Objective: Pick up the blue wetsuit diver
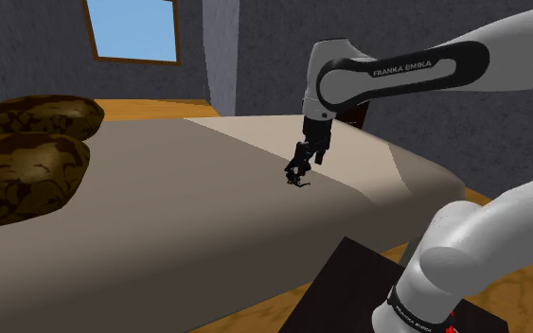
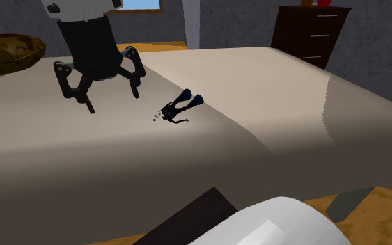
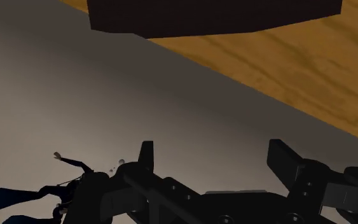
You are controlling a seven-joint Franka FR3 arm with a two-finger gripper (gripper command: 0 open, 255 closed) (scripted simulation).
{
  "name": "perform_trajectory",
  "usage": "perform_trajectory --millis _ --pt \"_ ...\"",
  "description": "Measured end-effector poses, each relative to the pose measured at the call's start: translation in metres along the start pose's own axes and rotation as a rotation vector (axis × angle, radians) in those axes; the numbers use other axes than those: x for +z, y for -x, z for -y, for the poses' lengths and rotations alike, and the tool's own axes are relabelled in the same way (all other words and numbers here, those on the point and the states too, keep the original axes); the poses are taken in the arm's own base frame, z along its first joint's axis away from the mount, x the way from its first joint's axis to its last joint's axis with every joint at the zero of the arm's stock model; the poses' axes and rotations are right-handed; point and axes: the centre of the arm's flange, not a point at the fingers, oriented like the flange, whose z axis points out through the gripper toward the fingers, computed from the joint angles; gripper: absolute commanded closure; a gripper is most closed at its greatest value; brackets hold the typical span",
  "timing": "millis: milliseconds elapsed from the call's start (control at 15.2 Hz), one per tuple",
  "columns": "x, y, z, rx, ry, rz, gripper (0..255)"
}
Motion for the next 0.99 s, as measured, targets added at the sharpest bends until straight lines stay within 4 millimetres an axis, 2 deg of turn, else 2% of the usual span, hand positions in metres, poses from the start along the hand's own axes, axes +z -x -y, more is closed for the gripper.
perform_trajectory --millis 594,990 --pt "0.071 -0.072 -0.055 0.229 0.027 -0.034 0" --pt "0.112 -0.108 -0.103 0.383 0.044 -0.057 0"
